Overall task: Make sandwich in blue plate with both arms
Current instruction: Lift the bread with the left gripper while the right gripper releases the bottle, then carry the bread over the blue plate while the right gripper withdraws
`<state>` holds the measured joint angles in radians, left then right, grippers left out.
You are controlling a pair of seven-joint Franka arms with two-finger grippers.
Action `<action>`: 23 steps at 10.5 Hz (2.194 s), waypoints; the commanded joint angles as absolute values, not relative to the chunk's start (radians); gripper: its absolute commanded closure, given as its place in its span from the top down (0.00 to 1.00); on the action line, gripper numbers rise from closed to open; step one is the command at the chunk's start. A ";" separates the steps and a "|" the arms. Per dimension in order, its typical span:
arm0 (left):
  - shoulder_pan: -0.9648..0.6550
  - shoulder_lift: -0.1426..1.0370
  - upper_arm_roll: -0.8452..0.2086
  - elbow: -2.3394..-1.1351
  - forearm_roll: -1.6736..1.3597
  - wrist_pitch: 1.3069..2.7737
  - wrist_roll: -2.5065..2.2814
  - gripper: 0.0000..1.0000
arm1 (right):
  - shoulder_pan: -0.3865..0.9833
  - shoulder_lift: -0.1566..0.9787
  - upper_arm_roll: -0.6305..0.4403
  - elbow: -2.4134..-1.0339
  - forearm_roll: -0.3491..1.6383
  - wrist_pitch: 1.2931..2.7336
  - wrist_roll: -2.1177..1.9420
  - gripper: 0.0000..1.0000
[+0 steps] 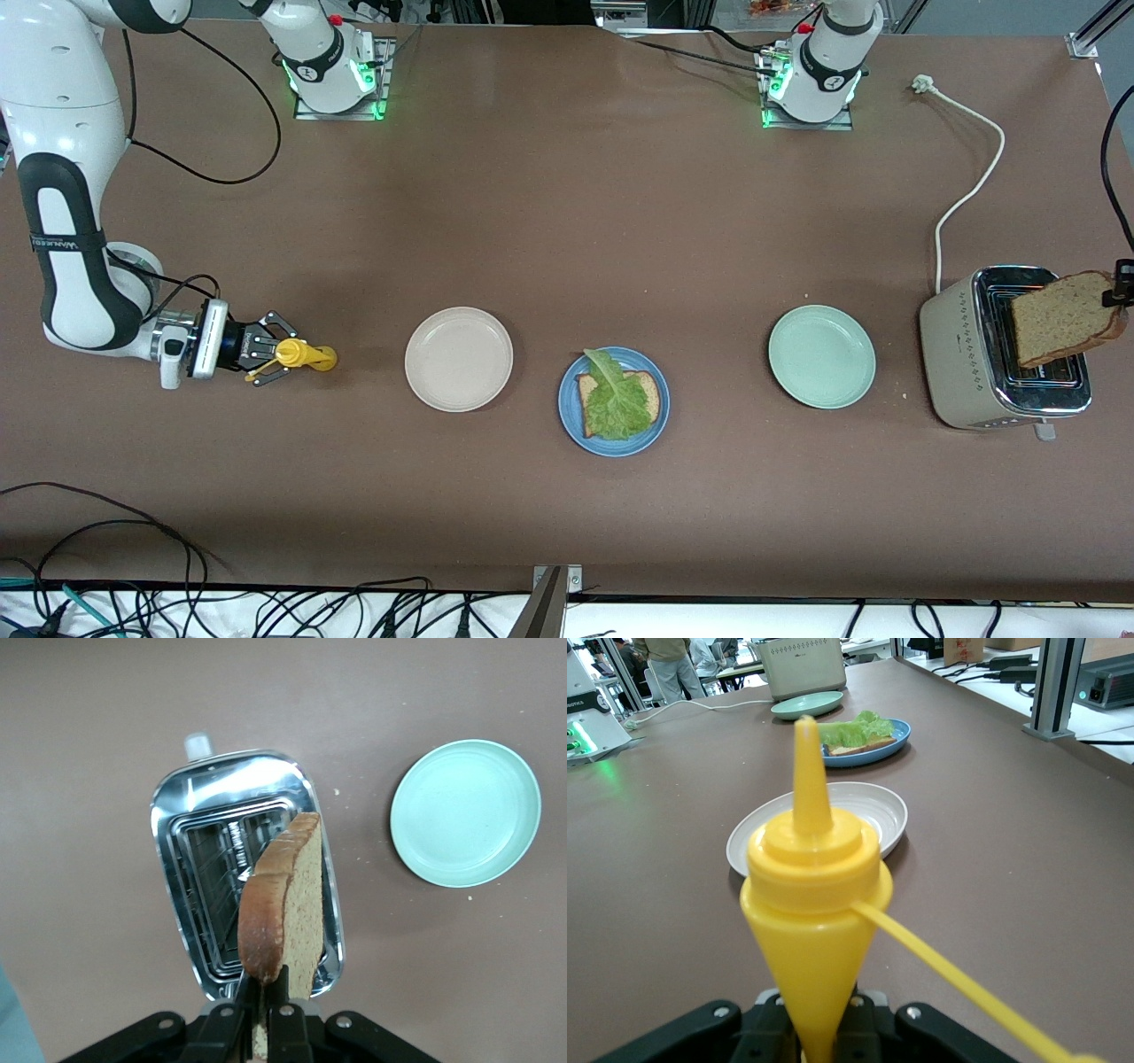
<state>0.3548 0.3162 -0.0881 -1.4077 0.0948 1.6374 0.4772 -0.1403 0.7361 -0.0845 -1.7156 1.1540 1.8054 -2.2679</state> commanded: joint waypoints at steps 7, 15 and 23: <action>0.197 0.322 -0.097 -1.560 -0.204 1.672 0.231 0.00 | -0.149 0.773 -0.090 -1.686 1.200 1.778 -2.301 0.92; -0.007 0.497 -0.097 -1.615 -0.818 1.824 0.216 0.00 | -0.147 0.770 -0.222 -1.671 1.157 1.772 -2.277 1.00; -0.225 0.687 -0.095 -1.556 -1.138 2.141 0.225 0.00 | -0.140 0.484 -0.160 -1.546 0.585 1.772 -1.459 0.99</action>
<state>-0.1786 0.6422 -0.1067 -1.6175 -1.0842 2.0784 0.2226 -0.1409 0.6040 -0.2338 -1.5416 0.7606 1.7781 -1.7207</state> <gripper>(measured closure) 0.925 0.000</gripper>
